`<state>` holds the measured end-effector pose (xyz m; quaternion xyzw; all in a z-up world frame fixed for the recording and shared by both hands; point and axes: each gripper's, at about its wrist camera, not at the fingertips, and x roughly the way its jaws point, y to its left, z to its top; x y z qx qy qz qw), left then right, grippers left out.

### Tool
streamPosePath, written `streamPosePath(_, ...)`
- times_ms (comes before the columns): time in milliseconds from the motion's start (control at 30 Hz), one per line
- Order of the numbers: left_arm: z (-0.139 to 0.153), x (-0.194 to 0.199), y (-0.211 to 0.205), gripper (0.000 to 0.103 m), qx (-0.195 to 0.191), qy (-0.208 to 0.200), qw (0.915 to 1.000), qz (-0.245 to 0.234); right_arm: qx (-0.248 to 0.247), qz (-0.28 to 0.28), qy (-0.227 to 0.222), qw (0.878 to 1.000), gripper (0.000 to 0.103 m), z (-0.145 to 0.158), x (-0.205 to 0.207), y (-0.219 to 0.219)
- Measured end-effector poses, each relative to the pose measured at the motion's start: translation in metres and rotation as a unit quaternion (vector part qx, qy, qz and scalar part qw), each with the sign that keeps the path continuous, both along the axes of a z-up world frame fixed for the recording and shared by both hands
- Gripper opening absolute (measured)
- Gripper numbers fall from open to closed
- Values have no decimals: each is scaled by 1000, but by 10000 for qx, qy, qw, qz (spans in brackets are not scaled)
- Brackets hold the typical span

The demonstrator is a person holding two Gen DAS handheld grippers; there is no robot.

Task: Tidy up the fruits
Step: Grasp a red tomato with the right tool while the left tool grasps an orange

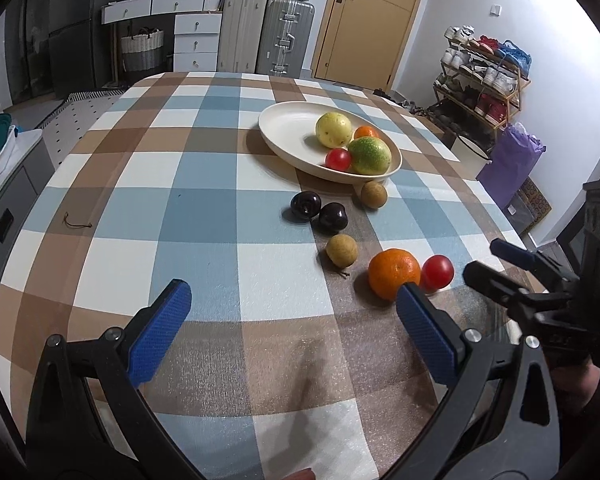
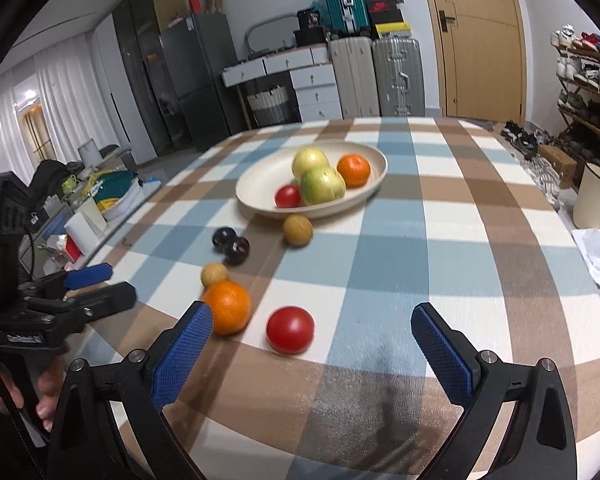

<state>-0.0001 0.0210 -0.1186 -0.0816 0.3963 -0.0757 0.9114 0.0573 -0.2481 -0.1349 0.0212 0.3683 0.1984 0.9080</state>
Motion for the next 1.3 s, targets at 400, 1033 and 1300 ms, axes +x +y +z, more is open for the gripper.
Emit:
streamPosePath(400,-7,2,6,102,-87,106,9999,6,-153,267,371,9988,52,-20,11,12)
streamPosePath(1033,-11,7,-14,102,-88,245,9993,-257,396,435,493,9971,32,-20,9,4)
streamPosePath(1300,-20,21,-39,102,97,412,9978,-513,742,457,449,9952,32,-15,7,-6)
